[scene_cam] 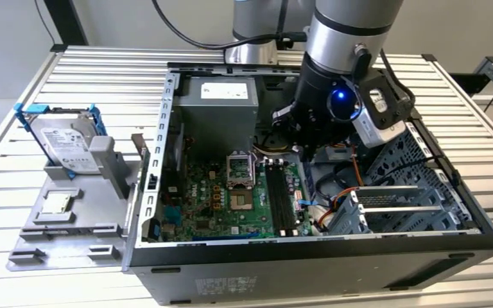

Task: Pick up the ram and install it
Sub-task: 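Insert the ram into the slot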

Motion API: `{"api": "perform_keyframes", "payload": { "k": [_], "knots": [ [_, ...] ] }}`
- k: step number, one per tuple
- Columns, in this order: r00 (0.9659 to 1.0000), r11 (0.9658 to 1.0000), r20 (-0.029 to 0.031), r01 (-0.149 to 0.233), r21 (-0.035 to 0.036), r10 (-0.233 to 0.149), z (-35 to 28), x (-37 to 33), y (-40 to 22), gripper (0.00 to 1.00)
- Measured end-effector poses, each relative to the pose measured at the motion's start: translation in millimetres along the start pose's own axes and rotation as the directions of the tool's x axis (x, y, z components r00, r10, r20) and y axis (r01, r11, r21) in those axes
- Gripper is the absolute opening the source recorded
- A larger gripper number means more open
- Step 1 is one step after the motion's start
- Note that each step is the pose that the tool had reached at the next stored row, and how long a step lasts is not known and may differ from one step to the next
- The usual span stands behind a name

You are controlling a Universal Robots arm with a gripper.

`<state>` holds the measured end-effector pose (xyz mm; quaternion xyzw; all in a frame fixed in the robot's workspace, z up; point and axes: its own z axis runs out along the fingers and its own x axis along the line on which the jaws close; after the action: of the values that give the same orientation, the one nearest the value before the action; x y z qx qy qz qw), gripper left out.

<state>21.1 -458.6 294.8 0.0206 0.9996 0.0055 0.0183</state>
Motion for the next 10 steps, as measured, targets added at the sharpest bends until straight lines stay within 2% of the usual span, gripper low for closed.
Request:
{"api": "perform_keyframes", "payload": {
  "k": [10],
  "knots": [
    [1.0,1.0,0.0004,0.0,0.0026,0.0,18.4,5.3,-0.4,0.0]
  ]
}}
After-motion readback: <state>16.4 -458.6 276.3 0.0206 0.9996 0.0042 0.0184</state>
